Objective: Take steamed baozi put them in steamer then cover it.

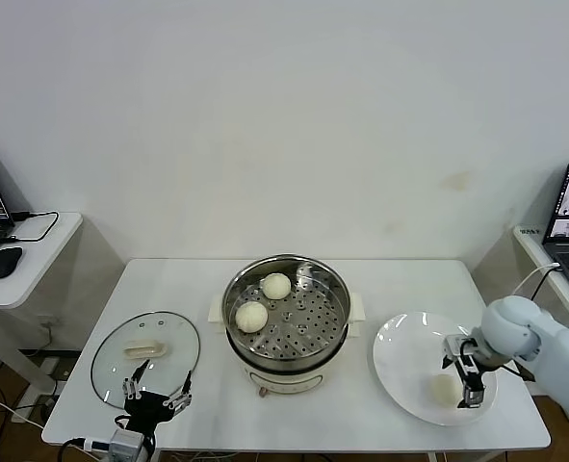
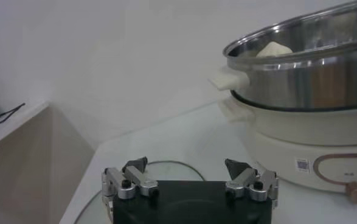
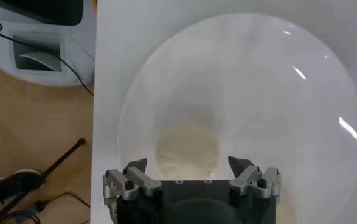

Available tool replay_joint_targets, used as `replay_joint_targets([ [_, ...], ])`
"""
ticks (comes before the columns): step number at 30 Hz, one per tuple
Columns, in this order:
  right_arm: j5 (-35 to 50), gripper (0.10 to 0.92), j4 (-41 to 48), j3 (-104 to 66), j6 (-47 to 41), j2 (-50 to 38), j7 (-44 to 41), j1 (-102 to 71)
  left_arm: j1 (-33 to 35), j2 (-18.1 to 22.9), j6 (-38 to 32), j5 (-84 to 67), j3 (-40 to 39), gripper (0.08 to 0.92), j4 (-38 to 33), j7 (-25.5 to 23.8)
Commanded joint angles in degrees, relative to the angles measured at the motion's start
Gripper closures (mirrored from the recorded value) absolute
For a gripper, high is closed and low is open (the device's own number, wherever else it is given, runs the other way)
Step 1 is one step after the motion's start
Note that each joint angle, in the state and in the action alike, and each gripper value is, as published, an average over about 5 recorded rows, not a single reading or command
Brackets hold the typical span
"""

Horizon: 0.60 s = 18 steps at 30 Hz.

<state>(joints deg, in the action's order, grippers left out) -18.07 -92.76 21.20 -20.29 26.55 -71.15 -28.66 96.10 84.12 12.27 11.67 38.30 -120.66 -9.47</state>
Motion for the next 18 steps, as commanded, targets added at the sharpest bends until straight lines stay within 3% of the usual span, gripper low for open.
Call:
replay_joint_targets([
  [1, -0.67, 0.203, 0.71, -1.30, -0.35, 0.62, 2.11, -2.19, 0.05, 0.00, -0.06, 0.11, -0.06, 0.177, 0.23, 0.05],
  [14, -0.52, 0.212, 1.05, -1.19, -0.69, 0.96, 2.19, -2.22, -0.22, 0.22, -0.13, 0.33, -0.36, 0.177, 0.89, 0.09],
  [18, -0.32, 0.290, 1.02, -1.22, -0.93, 0.88, 2.21, -2.18, -0.23, 0.30, -0.14, 0.33, -0.40, 0.177, 1.01, 0.12],
])
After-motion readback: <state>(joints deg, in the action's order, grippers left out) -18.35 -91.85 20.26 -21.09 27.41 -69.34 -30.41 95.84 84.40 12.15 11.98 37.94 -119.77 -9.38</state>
